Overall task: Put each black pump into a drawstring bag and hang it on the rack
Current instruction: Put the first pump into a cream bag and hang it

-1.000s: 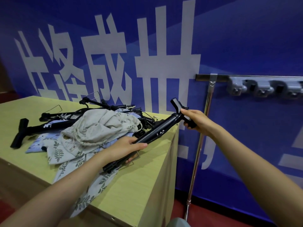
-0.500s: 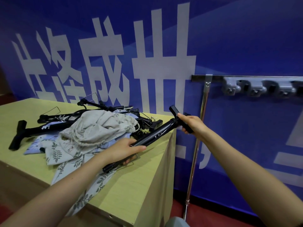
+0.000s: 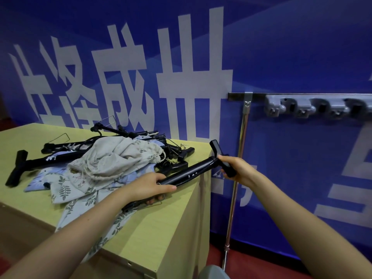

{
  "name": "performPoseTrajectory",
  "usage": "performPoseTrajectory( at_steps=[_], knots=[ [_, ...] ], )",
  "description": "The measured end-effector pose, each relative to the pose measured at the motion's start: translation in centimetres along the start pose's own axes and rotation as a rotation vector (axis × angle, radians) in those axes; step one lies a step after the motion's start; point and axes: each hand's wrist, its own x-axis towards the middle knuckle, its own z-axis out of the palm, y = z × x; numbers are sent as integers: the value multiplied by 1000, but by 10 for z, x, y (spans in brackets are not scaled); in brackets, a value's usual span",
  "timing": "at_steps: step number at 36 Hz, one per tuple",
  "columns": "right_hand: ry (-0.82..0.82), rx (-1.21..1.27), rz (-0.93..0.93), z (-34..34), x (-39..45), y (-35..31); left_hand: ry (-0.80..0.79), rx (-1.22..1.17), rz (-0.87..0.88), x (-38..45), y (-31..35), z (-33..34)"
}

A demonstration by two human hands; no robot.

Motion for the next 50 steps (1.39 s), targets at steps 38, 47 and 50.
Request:
performPoseTrajectory(
  at_steps=[38,47,50],
  knots=[
    [-130,263,-325,15,-21,1,1126,-51,-177,-30,-35,-109],
    [-161,242,-320,22,-14,-6,797,-121,-472,-36,-70,-118],
    [-167,229,-310,29,-9,-8,756,-174,-457,-37,-65,-118]
  ],
)
